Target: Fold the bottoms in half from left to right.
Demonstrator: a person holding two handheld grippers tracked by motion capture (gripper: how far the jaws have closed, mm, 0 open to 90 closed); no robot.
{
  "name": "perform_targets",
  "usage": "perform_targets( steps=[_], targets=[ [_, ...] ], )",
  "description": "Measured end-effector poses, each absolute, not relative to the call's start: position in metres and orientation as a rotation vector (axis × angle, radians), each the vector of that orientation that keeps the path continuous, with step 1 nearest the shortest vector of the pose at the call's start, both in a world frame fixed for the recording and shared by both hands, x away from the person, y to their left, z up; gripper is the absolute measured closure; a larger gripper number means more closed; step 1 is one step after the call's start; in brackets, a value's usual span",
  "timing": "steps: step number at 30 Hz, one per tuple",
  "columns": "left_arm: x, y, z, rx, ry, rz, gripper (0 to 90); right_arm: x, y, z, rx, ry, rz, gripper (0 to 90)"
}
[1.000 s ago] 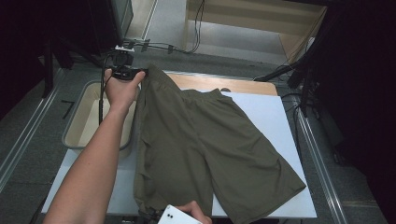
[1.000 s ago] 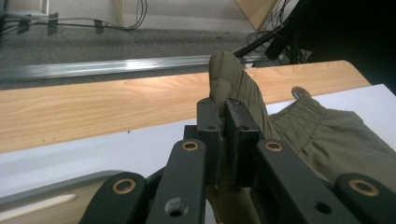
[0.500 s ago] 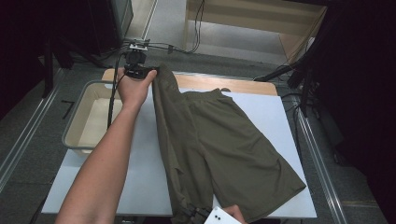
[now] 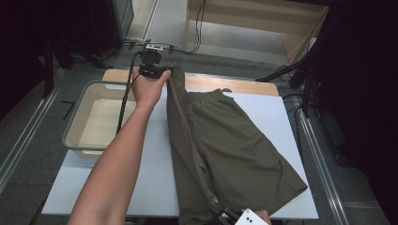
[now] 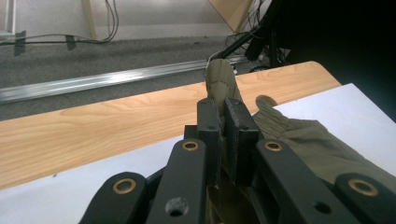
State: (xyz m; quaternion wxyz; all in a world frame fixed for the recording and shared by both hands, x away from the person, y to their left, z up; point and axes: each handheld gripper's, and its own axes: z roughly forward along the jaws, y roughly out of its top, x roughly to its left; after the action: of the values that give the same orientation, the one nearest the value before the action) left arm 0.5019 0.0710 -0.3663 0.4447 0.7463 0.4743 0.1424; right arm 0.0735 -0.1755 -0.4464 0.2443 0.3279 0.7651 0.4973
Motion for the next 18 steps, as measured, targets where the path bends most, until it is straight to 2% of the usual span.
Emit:
perform_targets(
  steps=[18],
  targets=[
    [0.504, 0.023, -0.378, 1.883, 1.137, 0.335, 84.4, 0.069, -0.241, -0.458, 1.036, 1.980, 1.279, 86.2]
  ],
)
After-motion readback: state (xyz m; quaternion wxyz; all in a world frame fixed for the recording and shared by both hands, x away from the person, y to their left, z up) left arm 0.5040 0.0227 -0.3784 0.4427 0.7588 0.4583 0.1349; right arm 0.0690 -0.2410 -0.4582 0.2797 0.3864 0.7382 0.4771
